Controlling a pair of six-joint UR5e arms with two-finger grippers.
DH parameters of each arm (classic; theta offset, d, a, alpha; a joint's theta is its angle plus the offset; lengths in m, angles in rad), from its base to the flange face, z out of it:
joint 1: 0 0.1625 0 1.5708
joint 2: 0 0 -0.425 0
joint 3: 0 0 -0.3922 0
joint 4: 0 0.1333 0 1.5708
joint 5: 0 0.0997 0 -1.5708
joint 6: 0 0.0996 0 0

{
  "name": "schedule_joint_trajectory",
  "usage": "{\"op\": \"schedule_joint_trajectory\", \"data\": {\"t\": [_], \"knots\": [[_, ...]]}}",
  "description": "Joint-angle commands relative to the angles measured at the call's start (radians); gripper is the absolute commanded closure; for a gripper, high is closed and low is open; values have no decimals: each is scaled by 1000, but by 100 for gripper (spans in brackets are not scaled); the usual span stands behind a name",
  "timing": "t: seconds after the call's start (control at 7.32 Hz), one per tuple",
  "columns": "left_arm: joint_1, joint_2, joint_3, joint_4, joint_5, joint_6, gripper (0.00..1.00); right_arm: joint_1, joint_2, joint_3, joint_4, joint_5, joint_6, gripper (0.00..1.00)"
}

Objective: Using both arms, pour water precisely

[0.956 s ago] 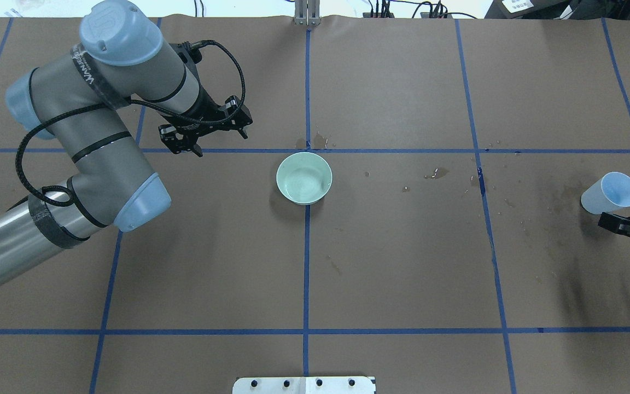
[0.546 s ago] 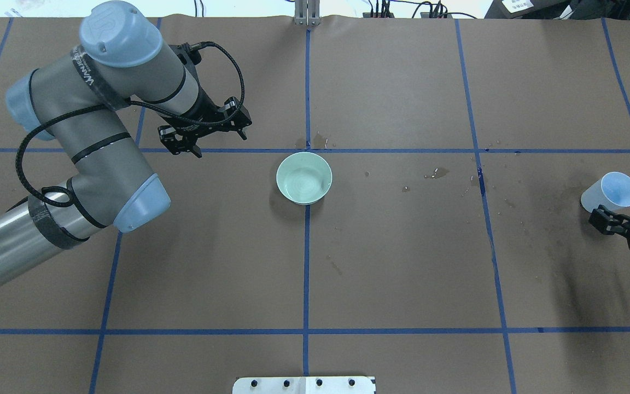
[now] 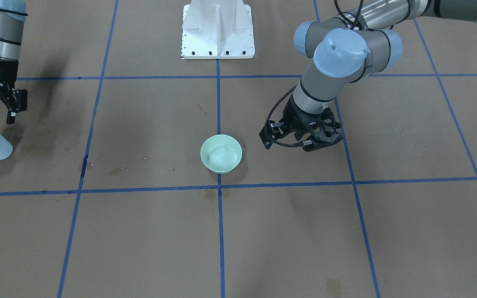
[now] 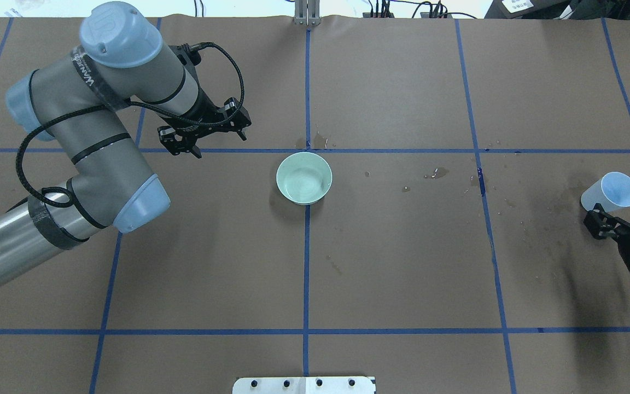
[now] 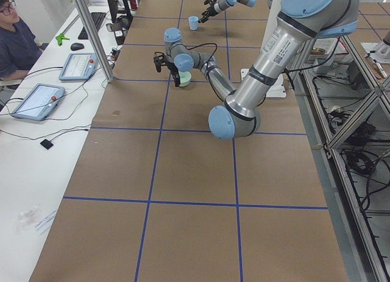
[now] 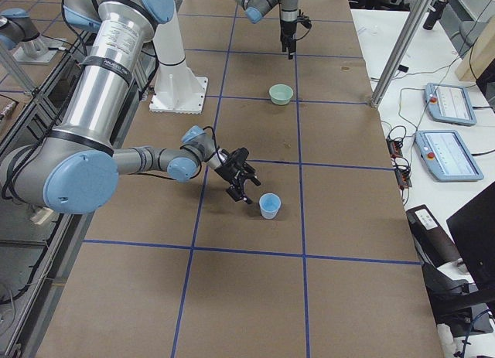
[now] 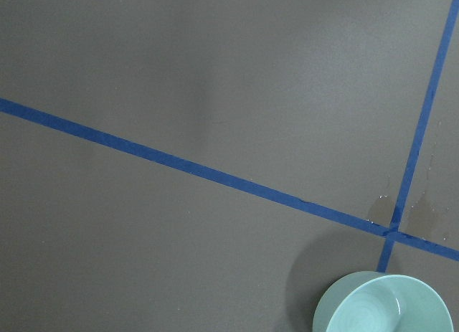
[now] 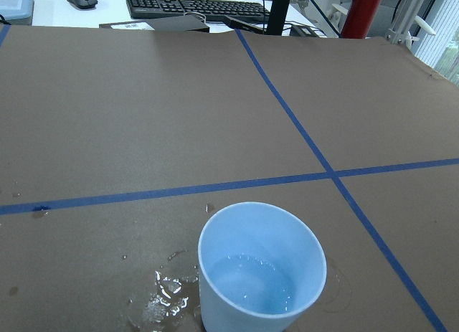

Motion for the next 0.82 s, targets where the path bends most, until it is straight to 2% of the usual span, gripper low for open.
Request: {"op": "schedule_joint_trajectory", "data": {"t": [0.0, 0.68], "knots": [[3, 7, 0, 0, 0, 0, 0, -29, 43, -80, -1, -120, 18, 2], [5, 13, 0, 0, 0, 0, 0, -67, 122, -197, 1, -235, 62, 1]]}}
